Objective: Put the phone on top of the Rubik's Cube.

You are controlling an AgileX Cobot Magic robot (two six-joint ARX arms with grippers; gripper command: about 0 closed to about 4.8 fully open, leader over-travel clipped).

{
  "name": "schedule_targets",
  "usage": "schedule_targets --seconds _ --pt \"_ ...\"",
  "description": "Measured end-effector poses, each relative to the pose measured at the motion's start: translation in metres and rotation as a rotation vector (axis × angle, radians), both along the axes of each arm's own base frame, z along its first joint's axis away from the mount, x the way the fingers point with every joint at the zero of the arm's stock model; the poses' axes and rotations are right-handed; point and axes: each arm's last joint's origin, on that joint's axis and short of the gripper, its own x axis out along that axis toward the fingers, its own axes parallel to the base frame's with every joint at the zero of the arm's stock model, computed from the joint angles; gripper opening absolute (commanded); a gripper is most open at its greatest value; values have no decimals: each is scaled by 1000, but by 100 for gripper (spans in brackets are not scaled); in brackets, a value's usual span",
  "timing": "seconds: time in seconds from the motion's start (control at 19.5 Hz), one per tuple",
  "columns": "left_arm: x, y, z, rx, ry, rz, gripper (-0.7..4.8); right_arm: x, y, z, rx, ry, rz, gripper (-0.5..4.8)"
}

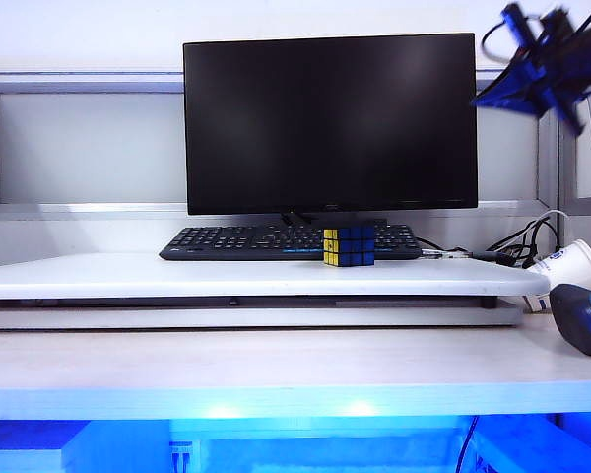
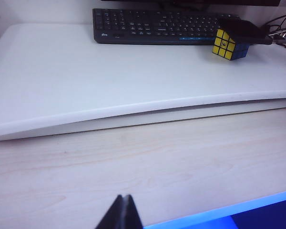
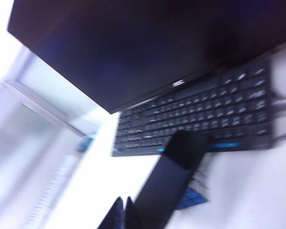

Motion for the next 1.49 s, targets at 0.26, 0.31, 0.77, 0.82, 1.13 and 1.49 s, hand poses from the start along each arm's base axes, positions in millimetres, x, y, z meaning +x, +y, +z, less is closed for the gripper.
schedule_targets --seconds 0.26,0.31,0.77,0.82,1.13,1.49 --pt "0 0 0 0 0 0 -3 -43 -2 31 -319 -10 -139 -7" --pt "0 0 0 0 0 0 -3 -57 -2 38 -378 -24 -168 -7" --pt "0 0 0 1 0 0 -4 -171 3 10 -544 -66 -405 -7" --pt "0 0 0 1 0 0 -4 -187 4 1 -561 -67 -434 -7" --pt "0 1 0 33 -7 32 -4 -232 7 -43 -583 -79 -491 -7" --pt "1 5 -1 90 -4 177 -4 -265 9 -96 -586 -95 -522 -7"
